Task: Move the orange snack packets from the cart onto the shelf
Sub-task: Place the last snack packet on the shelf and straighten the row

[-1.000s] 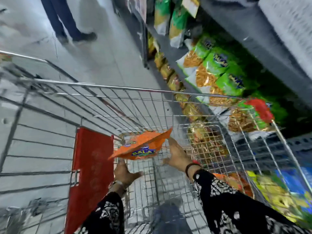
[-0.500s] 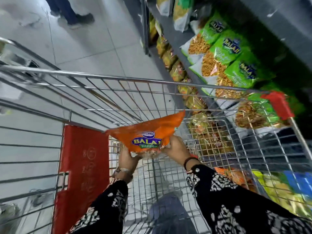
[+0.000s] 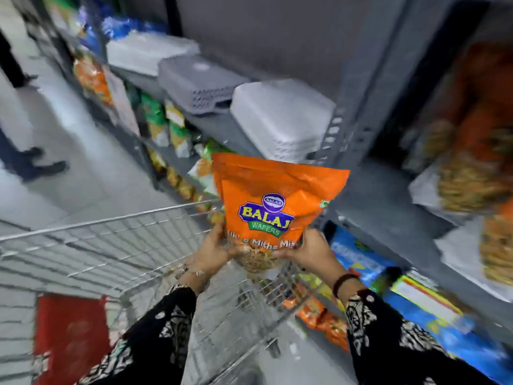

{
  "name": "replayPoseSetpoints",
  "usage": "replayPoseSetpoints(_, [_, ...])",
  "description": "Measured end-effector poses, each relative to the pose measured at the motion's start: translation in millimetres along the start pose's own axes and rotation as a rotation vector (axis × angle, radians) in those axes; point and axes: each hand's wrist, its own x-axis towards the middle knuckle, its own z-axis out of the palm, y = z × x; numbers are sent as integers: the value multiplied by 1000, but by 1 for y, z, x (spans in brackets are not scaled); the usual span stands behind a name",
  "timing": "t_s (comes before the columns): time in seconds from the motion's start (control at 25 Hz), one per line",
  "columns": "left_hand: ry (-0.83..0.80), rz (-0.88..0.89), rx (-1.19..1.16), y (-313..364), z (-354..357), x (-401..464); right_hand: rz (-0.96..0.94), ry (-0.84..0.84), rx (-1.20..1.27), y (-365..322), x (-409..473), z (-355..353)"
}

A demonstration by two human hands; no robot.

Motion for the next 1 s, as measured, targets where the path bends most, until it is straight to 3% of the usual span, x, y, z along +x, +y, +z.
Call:
replayPoseSetpoints(0.28, [-313, 267, 115, 116, 128, -30, -3, 335, -16, 1, -137, -154])
replayPoseSetpoints(0.44, [-530, 403, 97, 164, 227, -62, 110, 628, -72, 24, -227, -227])
replayPoseSetpoints(0.64, [-817, 524, 157, 196, 348, -89, 251, 874, -86, 56, -308, -287])
replayPoseSetpoints(0.8, [-934, 567, 203, 199, 423, -100, 356, 1075, -95, 89, -332, -310])
replayPoseSetpoints(1.0, [-1059, 448, 150, 187, 481, -100, 393, 1260, -87, 132, -329, -312])
